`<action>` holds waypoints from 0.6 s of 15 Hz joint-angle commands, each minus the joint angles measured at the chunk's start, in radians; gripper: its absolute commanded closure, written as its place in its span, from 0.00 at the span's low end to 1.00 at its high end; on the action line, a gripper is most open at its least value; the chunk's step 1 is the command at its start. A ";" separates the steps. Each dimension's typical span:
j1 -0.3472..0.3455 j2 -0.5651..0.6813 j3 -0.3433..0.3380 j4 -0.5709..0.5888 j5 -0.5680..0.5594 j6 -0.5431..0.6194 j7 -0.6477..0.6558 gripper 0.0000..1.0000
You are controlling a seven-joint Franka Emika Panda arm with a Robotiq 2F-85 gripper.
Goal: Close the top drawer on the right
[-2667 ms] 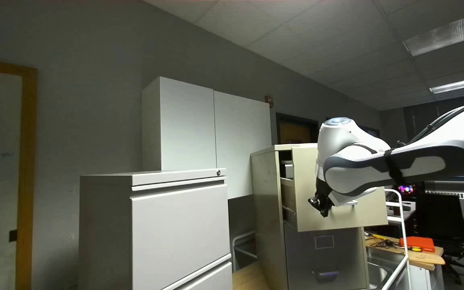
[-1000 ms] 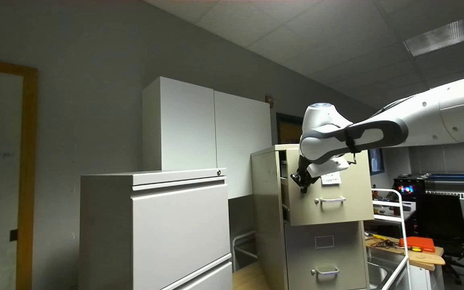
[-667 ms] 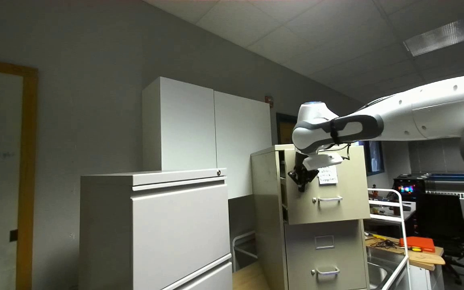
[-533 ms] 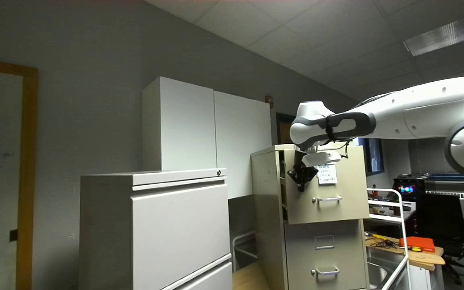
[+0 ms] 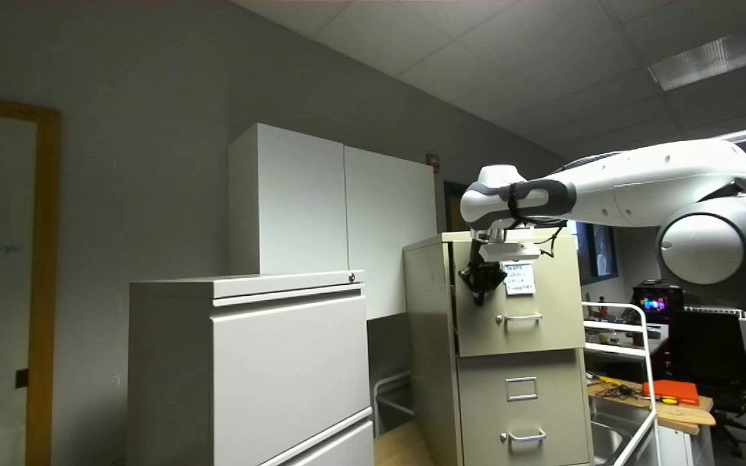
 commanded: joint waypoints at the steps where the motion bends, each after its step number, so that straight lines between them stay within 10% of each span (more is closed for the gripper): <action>1: -0.015 0.169 -0.020 0.150 0.008 0.161 0.021 1.00; 9: -0.031 0.263 -0.029 0.263 0.029 0.094 0.001 1.00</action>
